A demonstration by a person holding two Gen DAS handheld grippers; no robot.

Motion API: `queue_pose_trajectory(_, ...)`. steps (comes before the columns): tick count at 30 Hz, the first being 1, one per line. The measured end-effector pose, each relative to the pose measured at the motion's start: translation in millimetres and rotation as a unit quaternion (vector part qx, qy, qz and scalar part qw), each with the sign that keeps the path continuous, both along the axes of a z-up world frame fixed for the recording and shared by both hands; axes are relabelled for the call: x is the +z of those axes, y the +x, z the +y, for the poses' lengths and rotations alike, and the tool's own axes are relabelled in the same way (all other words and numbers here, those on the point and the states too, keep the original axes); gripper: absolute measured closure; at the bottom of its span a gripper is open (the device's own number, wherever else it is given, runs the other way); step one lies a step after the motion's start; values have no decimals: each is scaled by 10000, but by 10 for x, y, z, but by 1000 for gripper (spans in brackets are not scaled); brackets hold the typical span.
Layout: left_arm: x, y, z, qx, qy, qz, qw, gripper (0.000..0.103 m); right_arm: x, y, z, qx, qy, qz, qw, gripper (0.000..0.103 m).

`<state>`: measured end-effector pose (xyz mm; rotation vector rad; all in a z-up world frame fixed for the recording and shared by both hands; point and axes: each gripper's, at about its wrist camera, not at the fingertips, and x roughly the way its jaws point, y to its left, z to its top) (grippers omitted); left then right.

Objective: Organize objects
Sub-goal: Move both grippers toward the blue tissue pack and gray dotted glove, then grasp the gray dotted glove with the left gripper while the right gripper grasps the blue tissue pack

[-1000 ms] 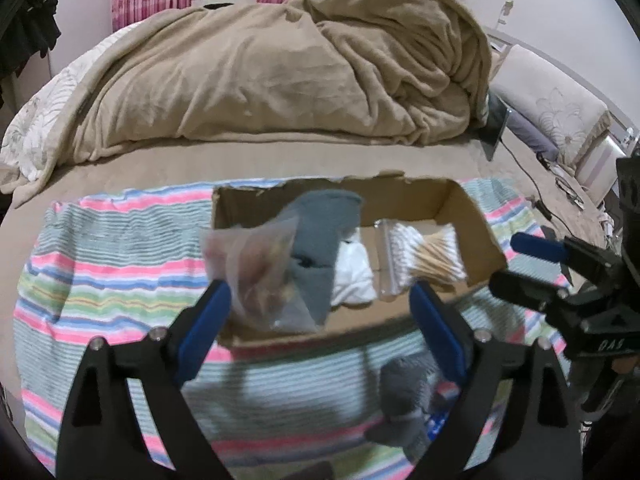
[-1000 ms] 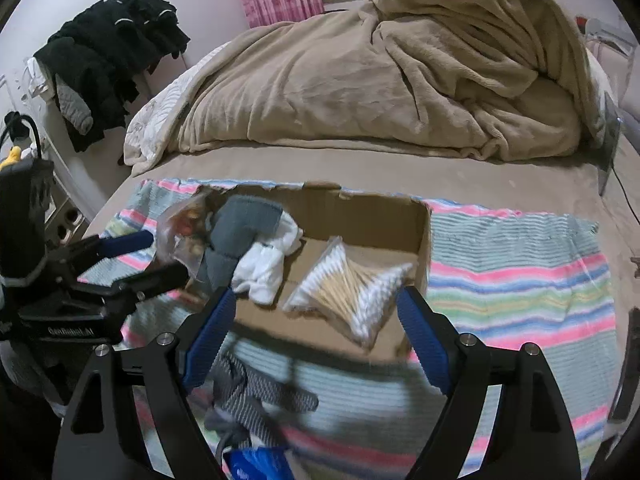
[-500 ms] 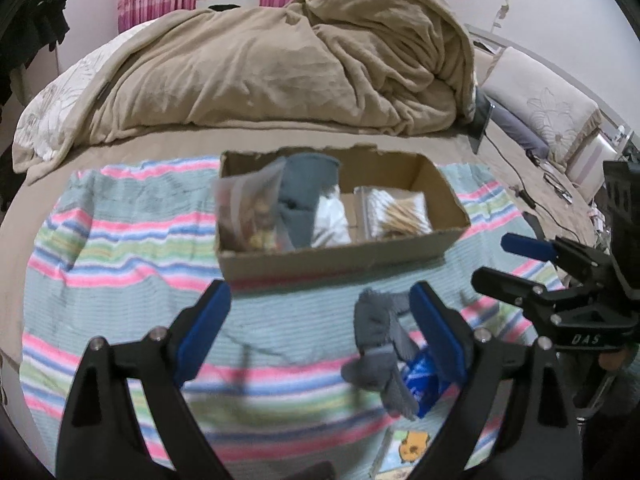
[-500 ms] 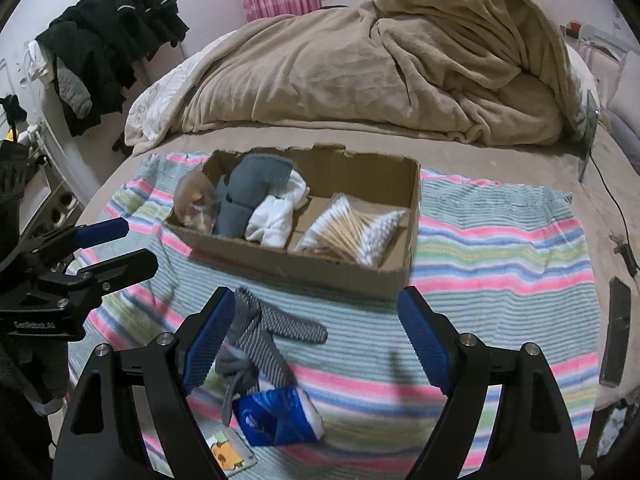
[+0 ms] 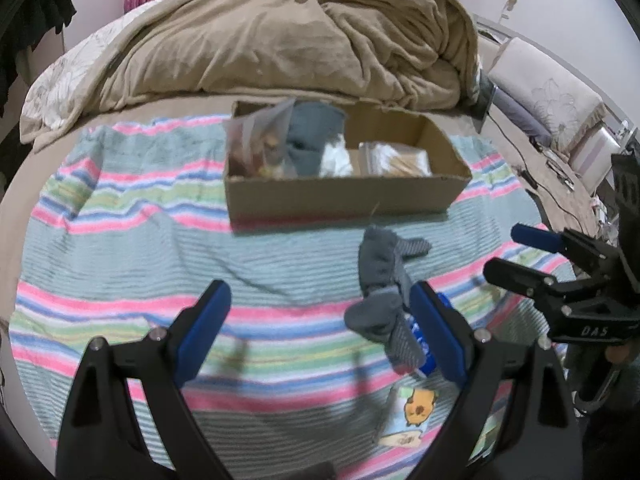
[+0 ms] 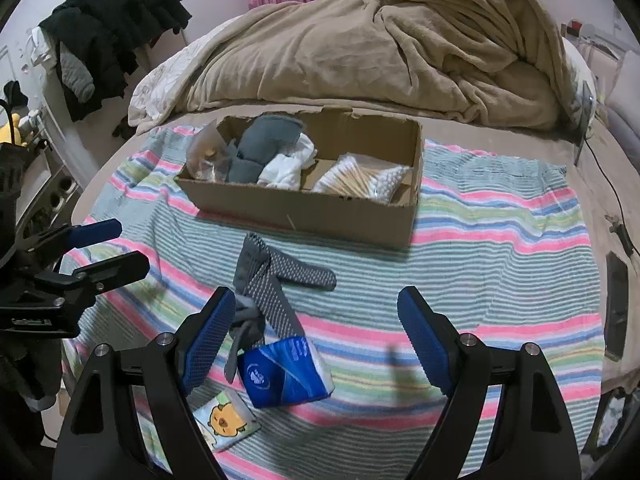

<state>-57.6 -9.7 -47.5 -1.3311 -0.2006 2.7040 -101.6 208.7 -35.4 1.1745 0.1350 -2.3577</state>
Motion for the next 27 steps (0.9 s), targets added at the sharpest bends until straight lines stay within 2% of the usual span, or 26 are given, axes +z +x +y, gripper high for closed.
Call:
queue_pose_trajectory(9,-250,108,41,-20,-14,-295,9996,11,-261,143,-122,173,299,-81,9994,17)
queue_pose_trajectory(24,-701,185,27,-44,137,-732,9972,11,-870,244,-362,528,812,-560,9937,17)
queue_pose_trajectory(27,-772,166,49,-51,56,-798,9968,11,-934,276,-434,679,968,-540,9915,17)
